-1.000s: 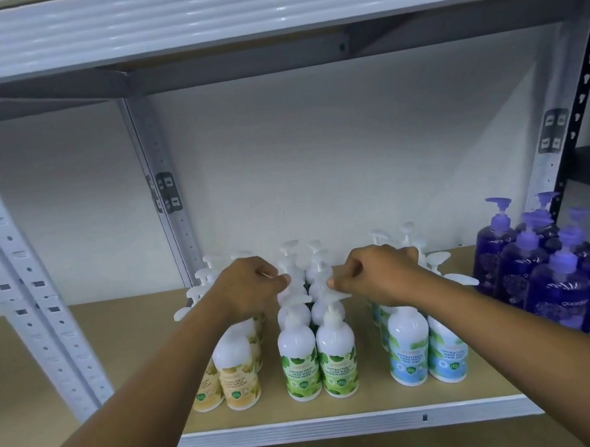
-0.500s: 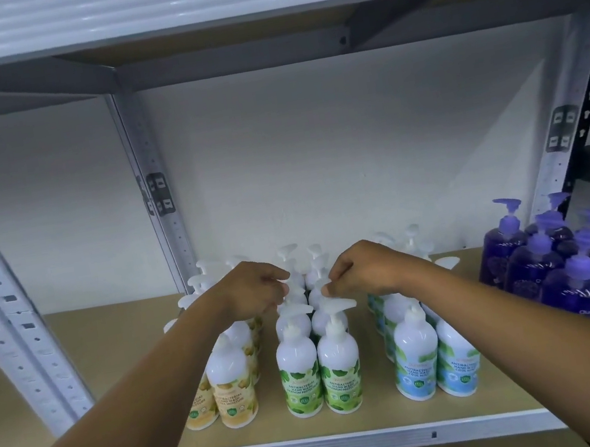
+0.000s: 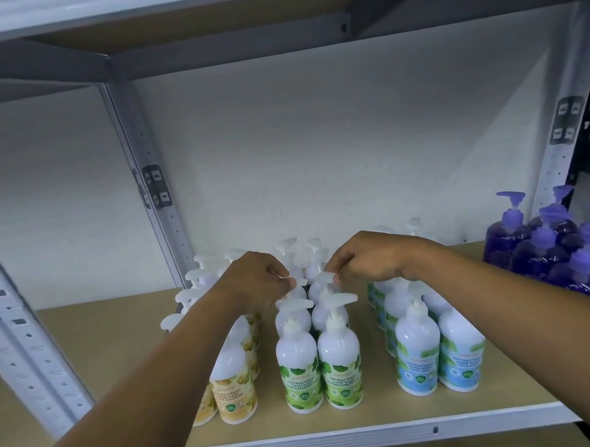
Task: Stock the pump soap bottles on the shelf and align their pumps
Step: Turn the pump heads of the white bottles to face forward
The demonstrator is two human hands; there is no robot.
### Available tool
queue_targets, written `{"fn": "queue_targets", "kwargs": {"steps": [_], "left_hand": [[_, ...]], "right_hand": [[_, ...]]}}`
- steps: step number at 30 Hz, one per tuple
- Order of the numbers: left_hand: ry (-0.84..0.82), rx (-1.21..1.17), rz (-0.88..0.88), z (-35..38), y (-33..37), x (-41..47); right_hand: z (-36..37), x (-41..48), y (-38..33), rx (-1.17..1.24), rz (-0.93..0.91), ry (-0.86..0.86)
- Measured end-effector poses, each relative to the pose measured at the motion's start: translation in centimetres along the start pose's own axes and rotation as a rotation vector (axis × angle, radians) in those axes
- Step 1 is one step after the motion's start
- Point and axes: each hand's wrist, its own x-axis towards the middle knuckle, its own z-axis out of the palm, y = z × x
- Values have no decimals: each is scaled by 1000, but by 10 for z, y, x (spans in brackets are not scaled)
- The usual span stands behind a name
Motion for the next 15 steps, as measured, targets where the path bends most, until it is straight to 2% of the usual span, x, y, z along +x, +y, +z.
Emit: {"fn": "queue_targets", "kwargs": {"steps": [15], "left_hand": [[15, -3, 3, 1, 0, 0]], "right_hand": [[-1, 9, 6, 4, -7, -23]]}}
